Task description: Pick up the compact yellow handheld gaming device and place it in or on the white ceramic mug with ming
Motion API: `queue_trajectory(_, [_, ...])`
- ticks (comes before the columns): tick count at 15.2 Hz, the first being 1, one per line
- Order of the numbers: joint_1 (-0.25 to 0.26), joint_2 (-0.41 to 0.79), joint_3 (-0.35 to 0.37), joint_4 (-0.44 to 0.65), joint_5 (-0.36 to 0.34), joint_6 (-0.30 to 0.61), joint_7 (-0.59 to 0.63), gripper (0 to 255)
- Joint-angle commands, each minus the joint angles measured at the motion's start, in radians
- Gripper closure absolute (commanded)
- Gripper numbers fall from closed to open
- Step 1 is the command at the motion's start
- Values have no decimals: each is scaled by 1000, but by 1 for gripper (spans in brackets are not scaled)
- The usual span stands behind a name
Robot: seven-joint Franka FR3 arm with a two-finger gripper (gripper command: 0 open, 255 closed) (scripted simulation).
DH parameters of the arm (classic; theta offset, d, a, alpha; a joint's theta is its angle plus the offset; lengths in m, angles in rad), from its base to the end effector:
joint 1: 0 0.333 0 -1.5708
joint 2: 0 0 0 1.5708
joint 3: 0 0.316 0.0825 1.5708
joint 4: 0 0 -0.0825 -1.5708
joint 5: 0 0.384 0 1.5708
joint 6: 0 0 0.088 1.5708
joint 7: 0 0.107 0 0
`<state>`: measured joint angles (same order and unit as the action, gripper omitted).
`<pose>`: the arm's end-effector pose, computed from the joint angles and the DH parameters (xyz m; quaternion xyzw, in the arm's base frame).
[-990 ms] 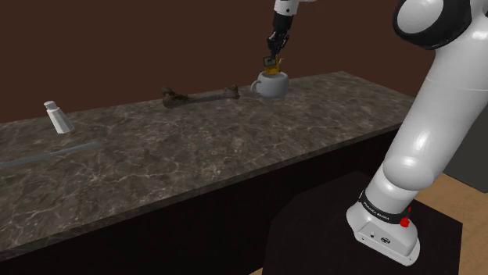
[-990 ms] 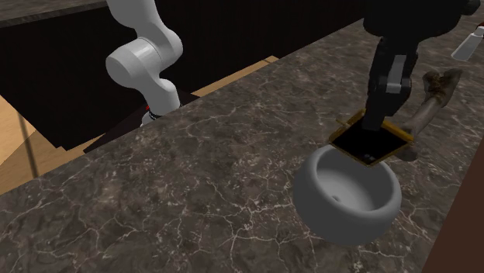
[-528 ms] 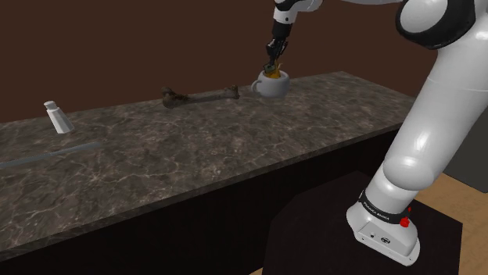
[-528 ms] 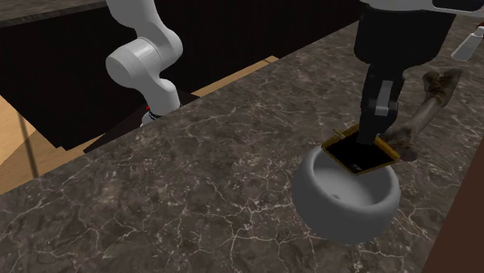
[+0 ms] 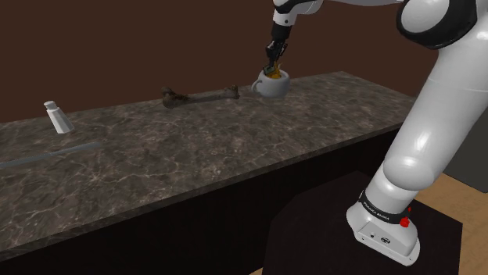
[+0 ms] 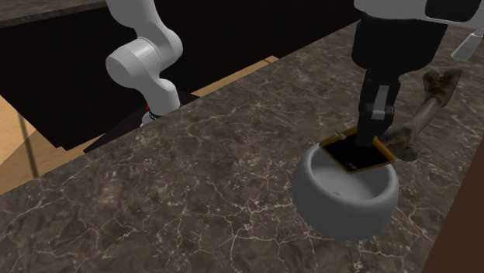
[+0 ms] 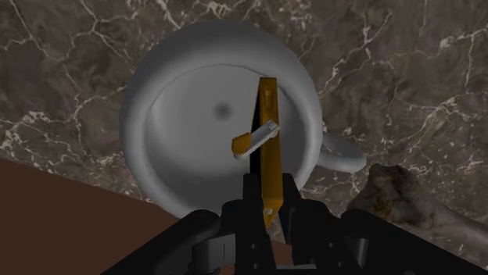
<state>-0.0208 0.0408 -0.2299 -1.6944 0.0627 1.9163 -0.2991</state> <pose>0.5764 -0.1406 0.5752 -0.9954 -0.0167 -0.0945 0.0001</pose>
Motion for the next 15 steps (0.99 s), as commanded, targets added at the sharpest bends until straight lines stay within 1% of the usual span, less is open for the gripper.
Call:
queue_trajectory(1, [-1, 5, -1, -9, -2, -5, 0, 0])
queue_trajectory(5, [-1, -6, -1, -23, -5, -2, 0, 0])
queue_trajectory(6, [-2, 9, -2, -5, -1, -4, -2, 0])
queue_trajectory(10, [-4, -2, -4, 107, -5, -128, 1, 0])
queue_trajectory(15, [-4, -2, -4, 107, -5, -128, 1, 0])
